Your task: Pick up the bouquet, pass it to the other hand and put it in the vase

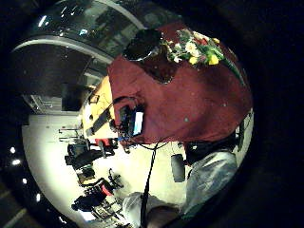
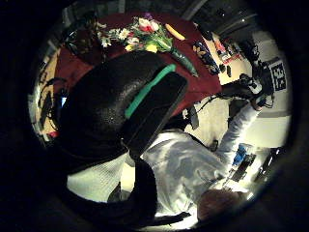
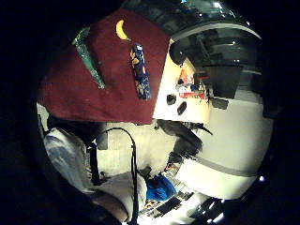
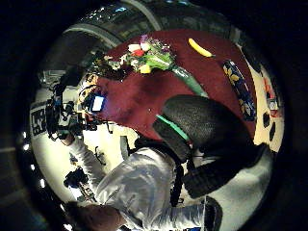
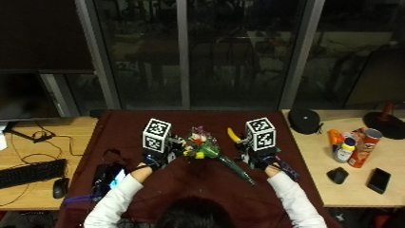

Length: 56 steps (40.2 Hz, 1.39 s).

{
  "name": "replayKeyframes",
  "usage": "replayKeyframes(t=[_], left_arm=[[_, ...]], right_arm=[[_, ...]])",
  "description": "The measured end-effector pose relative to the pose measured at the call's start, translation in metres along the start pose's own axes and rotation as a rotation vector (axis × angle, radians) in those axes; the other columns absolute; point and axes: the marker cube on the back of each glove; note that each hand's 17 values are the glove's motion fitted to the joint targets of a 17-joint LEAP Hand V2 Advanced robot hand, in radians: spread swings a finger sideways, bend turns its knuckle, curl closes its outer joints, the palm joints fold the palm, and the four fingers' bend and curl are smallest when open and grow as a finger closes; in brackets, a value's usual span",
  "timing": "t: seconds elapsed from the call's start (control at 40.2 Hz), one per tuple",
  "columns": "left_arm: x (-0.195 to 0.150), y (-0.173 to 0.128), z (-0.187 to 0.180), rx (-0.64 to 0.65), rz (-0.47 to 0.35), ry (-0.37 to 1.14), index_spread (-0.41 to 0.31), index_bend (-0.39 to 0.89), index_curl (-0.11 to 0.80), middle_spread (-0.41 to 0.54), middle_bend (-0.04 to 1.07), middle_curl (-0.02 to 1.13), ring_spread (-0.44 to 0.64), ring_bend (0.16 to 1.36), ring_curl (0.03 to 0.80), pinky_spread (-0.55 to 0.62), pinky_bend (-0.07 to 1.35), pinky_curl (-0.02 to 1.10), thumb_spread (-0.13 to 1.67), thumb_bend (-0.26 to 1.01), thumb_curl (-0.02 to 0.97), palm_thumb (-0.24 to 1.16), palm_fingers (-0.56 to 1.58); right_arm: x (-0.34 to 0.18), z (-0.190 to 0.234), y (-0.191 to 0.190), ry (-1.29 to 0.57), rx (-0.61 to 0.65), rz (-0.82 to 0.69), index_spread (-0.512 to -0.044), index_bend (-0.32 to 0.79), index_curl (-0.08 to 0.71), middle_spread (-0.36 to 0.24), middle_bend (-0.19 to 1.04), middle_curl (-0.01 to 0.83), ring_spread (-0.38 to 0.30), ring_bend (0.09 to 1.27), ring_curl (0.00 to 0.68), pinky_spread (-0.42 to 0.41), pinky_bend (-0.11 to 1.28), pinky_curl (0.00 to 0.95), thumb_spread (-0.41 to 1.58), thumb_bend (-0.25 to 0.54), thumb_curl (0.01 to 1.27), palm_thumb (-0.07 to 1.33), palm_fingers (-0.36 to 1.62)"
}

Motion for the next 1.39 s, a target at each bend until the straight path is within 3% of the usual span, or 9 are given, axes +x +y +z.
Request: replayKeyframes(t=[0.1,0.224,0.348,0.523,0.747,0.996,1.145,1.269,1.394], left_arm=[[-0.007,0.002,0.002,0.016,-0.025,0.025,-0.031,0.15,0.080,0.099,0.18,0.09,0.14,0.47,0.137,0.14,0.38,0.13,0.59,0.03,0.047,0.07,0.39],[-0.016,0.007,0.007,0.010,-0.047,0.057,-0.039,0.14,0.119,0.114,0.19,0.14,0.17,0.50,0.182,0.17,0.39,0.18,0.79,0.00,0.078,0.07,0.39],[-0.015,0.007,0.015,-0.004,-0.034,0.070,-0.042,0.15,0.152,0.118,0.19,0.18,0.18,0.51,0.204,0.18,0.40,0.21,0.90,-0.01,0.108,0.07,0.38],[-0.002,0.004,0.017,0.056,0.018,0.148,-0.045,0.14,0.185,0.122,0.19,0.22,0.19,0.52,0.225,0.19,0.39,0.24,0.99,-0.02,0.143,0.06,0.36],[0.023,0.004,0.007,0.193,0.085,0.162,-0.046,0.16,0.234,0.113,0.19,0.26,0.20,0.50,0.235,0.19,0.36,0.26,1.03,-0.02,0.177,0.05,0.39],[0.029,0.012,0.011,0.166,0.116,0.187,-0.046,0.15,0.263,0.112,0.18,0.29,0.20,0.50,0.250,0.20,0.35,0.28,1.05,-0.02,0.205,0.04,0.38],[0.030,0.016,0.010,0.190,0.119,0.190,-0.046,0.14,0.269,0.116,0.18,0.30,0.20,0.51,0.259,0.21,0.35,0.30,1.06,-0.02,0.217,0.04,0.36],[0.030,0.017,0.014,0.150,0.147,0.195,-0.046,0.14,0.274,0.121,0.18,0.31,0.21,0.51,0.265,0.21,0.36,0.31,1.06,-0.02,0.226,0.03,0.35],[0.034,0.021,0.018,0.111,0.171,0.219,-0.051,0.14,0.274,0.127,0.18,0.31,0.22,0.51,0.270,0.22,0.36,0.31,1.04,-0.03,0.234,0.02,0.32]], right_arm=[[-0.001,0.002,-0.002,-0.006,0.006,-0.003,-0.261,0.04,0.014,0.008,0.20,0.076,0.060,0.49,0.141,0.127,0.48,0.158,0.60,0.180,0.08,0.33,0.24],[-0.003,0.004,-0.001,-0.029,0.018,-0.017,-0.327,0.07,0.033,0.010,0.22,0.129,0.077,0.53,0.188,0.159,0.52,0.211,0.81,0.161,0.11,0.35,0.18],[-0.003,0.003,-0.002,-0.042,0.015,-0.020,-0.358,0.09,0.047,0.014,0.25,0.171,0.086,0.56,0.212,0.176,0.53,0.236,0.93,0.135,0.14,0.36,0.16],[-0.003,-0.003,-0.003,-0.091,-0.044,-0.028,-0.371,0.02,0.027,0.015,0.39,0.250,0.029,0.68,0.258,0.155,0.51,0.252,1.01,0.071,0.16,0.34,0.29],[0.000,-0.014,-0.005,-0.085,-0.021,0.024,-0.309,0.03,0.012,0.013,0.40,0.296,0.006,0.79,0.319,0.157,0.61,0.306,1.05,0.012,0.20,0.34,0.35],[0.020,-0.019,-0.035,-0.158,0.023,0.106,-0.290,0.03,0.012,0.022,0.39,0.324,-0.004,0.81,0.343,0.178,0.71,0.348,1.07,-0.018,0.24,0.36,0.38],[0.040,-0.014,-0.055,-0.247,0.079,0.233,-0.251,0.04,0.019,0.027,0.37,0.335,-0.005,0.81,0.349,0.178,0.76,0.363,1.07,-0.022,0.26,0.37,0.43],[0.046,0.007,-0.067,-0.188,0.189,0.378,-0.216,0.04,0.023,0.030,0.39,0.351,-0.013,0.82,0.351,0.159,0.78,0.366,1.06,-0.038,0.26,0.34,0.50],[0.047,0.048,-0.085,-0.228,0.152,0.406,-0.192,0.05,0.038,0.024,0.39,0.363,-0.030,0.81,0.355,0.121,0.77,0.367,1.05,-0.040,0.27,0.29,0.57]])
